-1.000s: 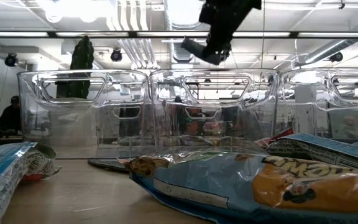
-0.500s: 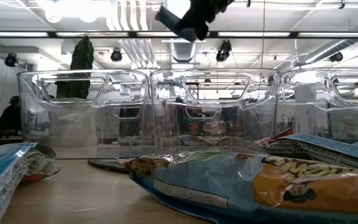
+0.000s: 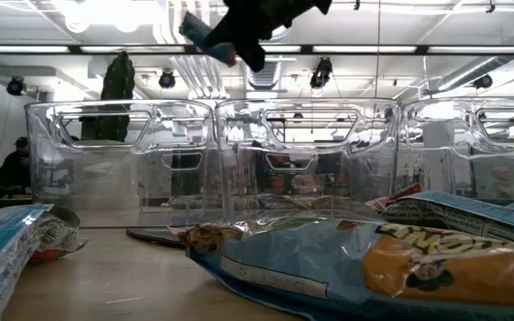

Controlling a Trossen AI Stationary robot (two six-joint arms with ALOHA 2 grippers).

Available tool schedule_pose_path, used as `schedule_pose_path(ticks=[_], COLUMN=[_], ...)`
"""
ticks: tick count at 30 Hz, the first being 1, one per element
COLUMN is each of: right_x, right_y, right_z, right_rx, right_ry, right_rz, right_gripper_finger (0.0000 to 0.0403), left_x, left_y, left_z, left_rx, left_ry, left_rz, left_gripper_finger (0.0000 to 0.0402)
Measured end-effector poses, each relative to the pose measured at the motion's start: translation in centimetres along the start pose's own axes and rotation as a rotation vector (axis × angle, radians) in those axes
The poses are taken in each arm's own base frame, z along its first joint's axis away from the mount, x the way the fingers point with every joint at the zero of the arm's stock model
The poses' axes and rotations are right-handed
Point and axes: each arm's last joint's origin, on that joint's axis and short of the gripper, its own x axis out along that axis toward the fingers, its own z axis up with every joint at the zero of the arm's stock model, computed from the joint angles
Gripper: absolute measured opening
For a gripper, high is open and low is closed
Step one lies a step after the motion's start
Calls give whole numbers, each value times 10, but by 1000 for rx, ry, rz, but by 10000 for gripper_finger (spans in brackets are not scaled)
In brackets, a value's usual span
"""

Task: Pick and place Granola Bars by type
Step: Put the red granola bar into the left transparent bin

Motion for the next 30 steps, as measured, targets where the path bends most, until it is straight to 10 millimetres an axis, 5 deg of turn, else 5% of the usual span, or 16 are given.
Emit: schedule_pose_path(ticks=[12, 30], right_x=[63, 93], right_y=[-13, -28], right_z=[-22, -45], right_rx=[80, 110], right_ry=[29, 106], right_rz=[42, 1], right_gripper_finger=[22, 22], left_x=[1, 4], left_y=[0, 0], left_z=[-2, -8], left_rx=[6, 12], left_ry=[19, 69], left_rz=[-3, 1], left_gripper_finger=[0, 0])
